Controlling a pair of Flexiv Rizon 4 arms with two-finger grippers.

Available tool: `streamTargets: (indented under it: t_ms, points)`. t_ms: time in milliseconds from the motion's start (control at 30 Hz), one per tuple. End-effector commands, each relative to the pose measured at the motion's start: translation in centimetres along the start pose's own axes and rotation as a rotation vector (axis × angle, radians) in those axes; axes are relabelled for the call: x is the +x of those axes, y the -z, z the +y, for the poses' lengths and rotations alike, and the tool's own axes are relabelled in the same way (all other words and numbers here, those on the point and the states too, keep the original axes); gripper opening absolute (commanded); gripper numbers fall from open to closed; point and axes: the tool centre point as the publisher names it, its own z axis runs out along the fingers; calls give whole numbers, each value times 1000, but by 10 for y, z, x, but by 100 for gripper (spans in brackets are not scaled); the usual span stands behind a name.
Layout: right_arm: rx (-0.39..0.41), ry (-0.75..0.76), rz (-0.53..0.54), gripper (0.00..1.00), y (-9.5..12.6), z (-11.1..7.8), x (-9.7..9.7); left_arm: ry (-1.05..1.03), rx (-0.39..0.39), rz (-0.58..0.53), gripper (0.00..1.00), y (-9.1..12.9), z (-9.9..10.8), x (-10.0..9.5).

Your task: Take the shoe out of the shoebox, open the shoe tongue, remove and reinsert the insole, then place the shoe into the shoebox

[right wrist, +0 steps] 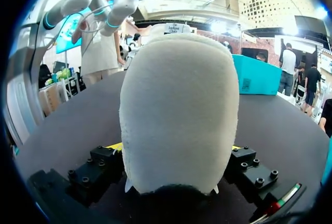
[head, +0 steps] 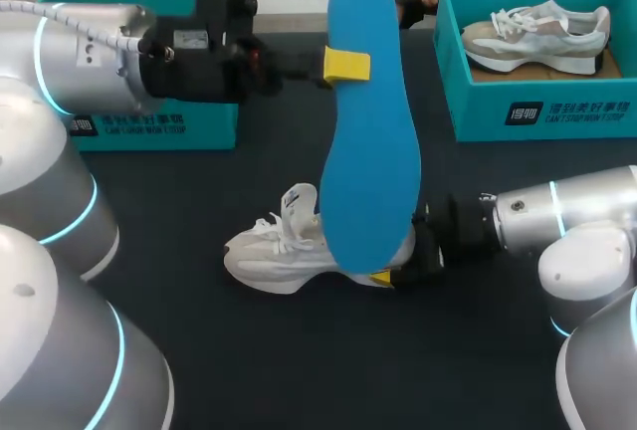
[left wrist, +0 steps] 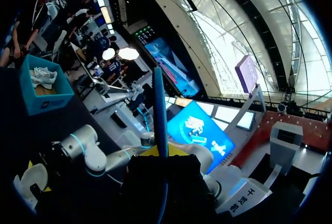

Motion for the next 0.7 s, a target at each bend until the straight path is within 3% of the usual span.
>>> streamTargets:
  t_ms: [33,333,567,700]
  points:
    - [41,-13,-20,100,15,10,1,0,1,0,0,-1,1,-1]
    - [136,-48,-37,100,34,21,4,0,1,0,0,-1,1,-1]
    - [325,-74,-31,100,45,43,7,0,1,0,0,-1,1,-1]
    - [436,-128,-50,100,47,46,4,0,1,0,0,-1,1,-1]
